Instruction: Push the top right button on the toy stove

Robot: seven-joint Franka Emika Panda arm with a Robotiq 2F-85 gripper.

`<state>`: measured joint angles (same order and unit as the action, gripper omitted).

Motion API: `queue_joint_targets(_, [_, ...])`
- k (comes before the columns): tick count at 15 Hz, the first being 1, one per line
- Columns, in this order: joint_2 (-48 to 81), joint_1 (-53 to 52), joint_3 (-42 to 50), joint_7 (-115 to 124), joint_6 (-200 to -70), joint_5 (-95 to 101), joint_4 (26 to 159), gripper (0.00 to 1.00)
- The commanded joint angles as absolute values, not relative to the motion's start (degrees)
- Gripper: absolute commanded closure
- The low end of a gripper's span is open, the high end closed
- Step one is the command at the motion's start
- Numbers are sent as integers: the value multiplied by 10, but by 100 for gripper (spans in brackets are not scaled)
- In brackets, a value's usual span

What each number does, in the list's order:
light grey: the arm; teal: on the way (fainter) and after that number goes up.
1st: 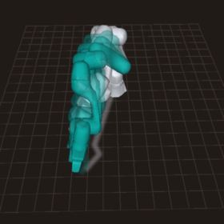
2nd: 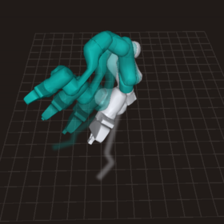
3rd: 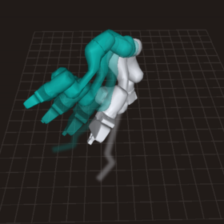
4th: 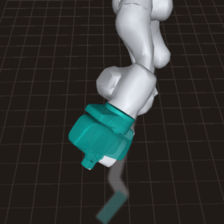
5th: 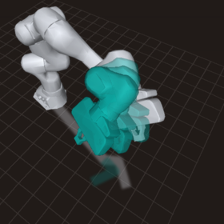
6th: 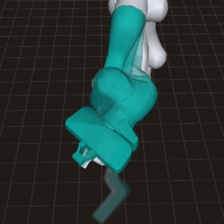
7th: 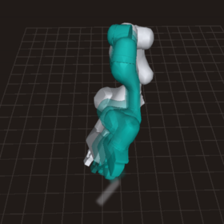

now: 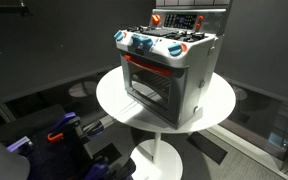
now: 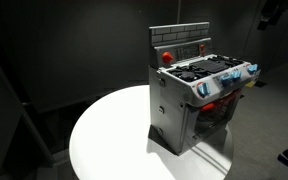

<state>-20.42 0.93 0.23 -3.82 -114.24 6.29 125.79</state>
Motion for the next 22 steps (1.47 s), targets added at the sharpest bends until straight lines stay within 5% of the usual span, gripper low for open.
queue_joint_targets(1, [-154, 9, 8, -30, -1156, 50, 1195, 0])
queue_joint_targets(22, [161, 17, 31, 43, -1139, 44, 892, 0])
